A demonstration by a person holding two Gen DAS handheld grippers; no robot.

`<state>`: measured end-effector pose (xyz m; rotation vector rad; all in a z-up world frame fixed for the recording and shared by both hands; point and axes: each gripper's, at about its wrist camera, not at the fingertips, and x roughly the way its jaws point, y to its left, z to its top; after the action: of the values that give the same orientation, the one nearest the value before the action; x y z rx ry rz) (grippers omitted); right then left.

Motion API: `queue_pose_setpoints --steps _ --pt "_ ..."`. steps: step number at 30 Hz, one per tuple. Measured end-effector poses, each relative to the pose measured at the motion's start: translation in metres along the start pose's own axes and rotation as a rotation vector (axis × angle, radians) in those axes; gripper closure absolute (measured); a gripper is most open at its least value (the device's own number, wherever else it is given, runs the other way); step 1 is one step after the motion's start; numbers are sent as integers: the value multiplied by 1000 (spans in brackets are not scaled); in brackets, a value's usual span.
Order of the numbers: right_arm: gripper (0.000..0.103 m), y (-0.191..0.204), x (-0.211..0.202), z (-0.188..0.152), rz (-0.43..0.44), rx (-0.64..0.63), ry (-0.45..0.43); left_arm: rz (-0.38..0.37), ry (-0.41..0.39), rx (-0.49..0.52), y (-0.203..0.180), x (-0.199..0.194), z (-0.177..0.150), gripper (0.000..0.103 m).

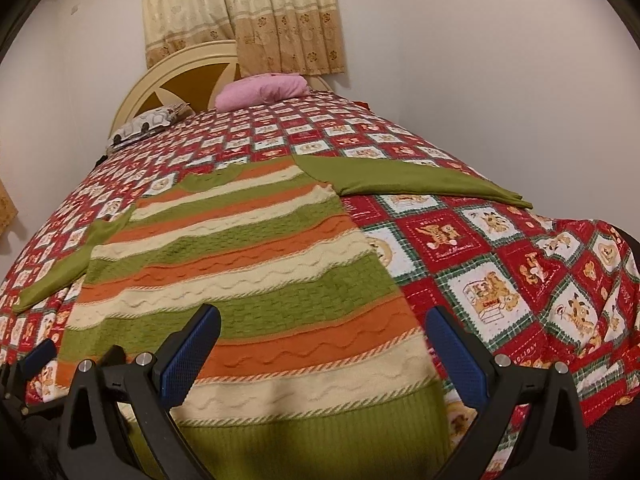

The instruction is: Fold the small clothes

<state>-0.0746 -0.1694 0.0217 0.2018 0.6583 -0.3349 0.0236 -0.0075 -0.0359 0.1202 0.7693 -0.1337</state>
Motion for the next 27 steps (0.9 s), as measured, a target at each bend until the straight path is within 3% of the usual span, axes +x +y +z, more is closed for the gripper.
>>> queue_pose_setpoints --steps 7,10,12,15,19,22,27 --pt "2 -49 28 22 5 90 -15 15 -32 -15 32 31 30 1" --pt "7 -83 41 45 -38 140 -37 49 -43 -36 51 52 51 1" --pt "20 -111 51 66 -87 158 -50 57 -57 -55 63 67 64 1" --pt "22 -161 74 94 -144 232 -36 101 -71 -70 78 93 74 1" --pt "23 -229 113 115 -171 371 18 151 -1 -122 98 129 71 1" --pt "42 -283 142 120 -155 540 66 109 103 -209 112 149 65 1" --pt "45 -331 189 117 -169 739 154 70 127 -292 121 150 57 0"
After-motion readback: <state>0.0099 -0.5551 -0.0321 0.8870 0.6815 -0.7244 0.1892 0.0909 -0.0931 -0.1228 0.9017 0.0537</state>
